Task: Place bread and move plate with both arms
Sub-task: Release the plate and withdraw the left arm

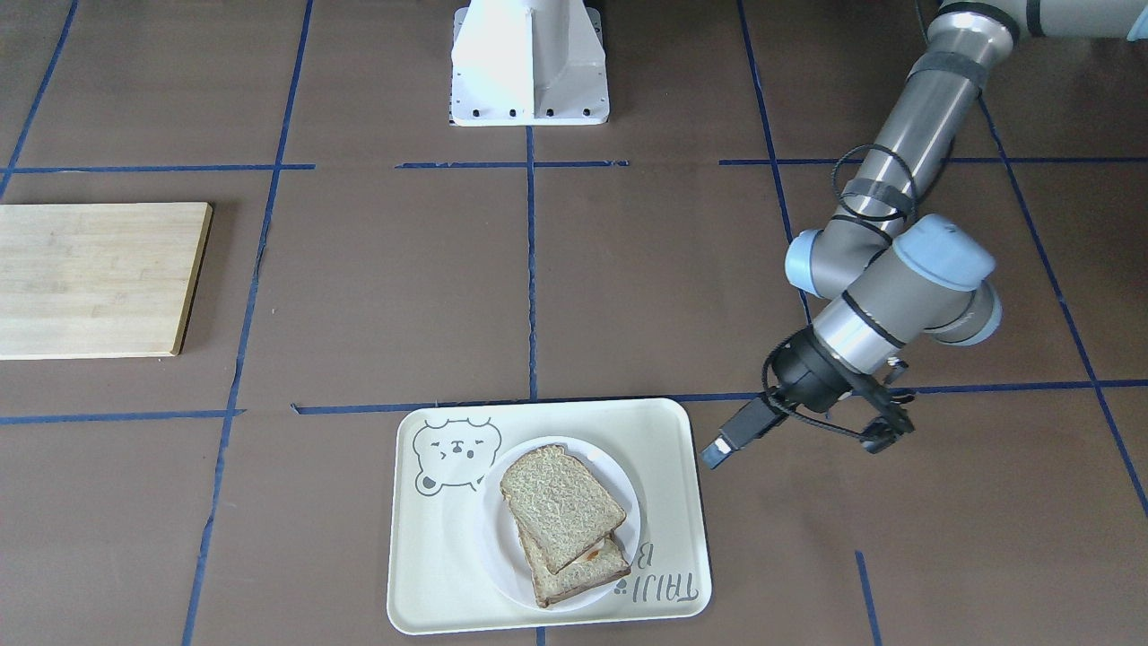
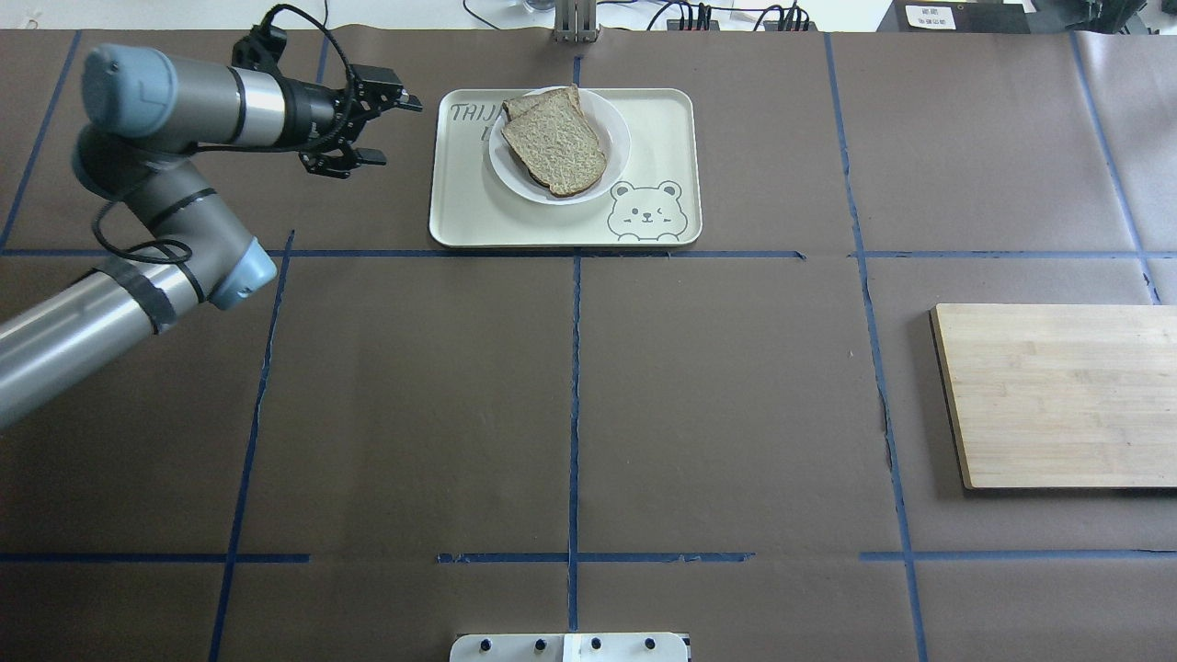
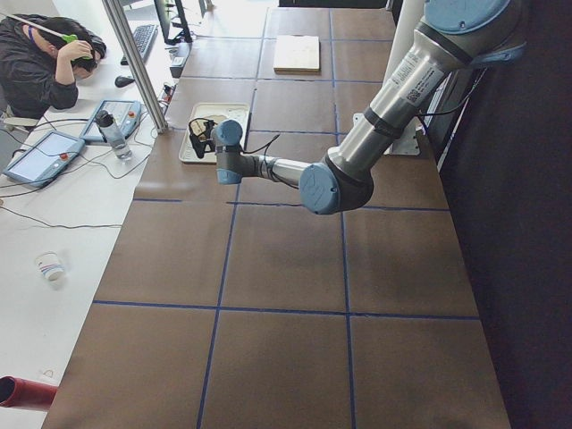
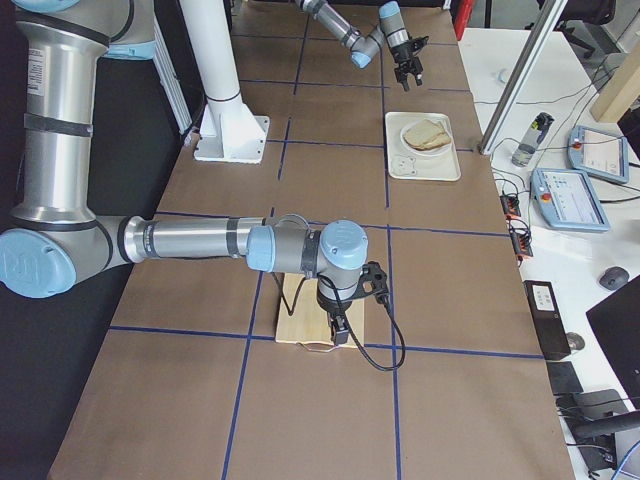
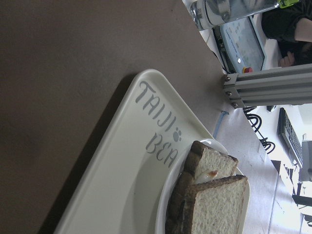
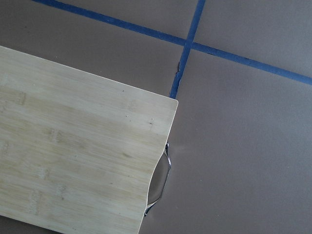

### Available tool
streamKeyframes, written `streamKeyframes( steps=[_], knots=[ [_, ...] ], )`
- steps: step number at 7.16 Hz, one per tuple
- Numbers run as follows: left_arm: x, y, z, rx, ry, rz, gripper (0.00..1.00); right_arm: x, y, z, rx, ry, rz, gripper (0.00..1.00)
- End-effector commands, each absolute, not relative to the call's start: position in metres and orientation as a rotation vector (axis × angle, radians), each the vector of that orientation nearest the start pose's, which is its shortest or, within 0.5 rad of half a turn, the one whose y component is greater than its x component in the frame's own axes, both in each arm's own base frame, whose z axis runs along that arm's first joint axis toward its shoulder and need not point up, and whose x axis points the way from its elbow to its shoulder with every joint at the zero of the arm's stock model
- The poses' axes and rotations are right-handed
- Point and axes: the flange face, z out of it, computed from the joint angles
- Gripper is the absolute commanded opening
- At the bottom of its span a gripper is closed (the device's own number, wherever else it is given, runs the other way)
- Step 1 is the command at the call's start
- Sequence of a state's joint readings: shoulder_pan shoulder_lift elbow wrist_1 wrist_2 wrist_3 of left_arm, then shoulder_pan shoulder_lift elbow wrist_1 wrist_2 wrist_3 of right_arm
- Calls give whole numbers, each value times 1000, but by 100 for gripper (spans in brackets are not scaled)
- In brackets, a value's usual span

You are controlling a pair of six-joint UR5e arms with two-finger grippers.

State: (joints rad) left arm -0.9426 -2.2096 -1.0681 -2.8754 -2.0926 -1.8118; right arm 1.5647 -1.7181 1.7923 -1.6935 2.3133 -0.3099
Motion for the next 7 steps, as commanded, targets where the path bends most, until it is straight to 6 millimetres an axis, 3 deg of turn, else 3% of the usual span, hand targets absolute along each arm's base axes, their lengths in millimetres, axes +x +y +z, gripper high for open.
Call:
streamKeyframes(
  steps=[1, 2, 4, 5, 7],
  knots=[
    [276, -646, 360, 135, 1369, -395, 100, 63, -425, 632, 66, -743, -283, 100],
    [239, -639, 386, 187, 1316, -326, 100, 63, -425, 632, 66, -743, -283, 100],
    [167, -621, 460, 299, 1167, -168, 100, 63, -426, 632, 68, -743, -284, 100],
    [141, -613, 479, 330, 1089, -95, 100, 63, -426, 632, 68, -743, -284, 100],
    [76, -600, 499, 368, 933, 43, 100, 63, -426, 631, 69, -743, -284, 100]
  ],
)
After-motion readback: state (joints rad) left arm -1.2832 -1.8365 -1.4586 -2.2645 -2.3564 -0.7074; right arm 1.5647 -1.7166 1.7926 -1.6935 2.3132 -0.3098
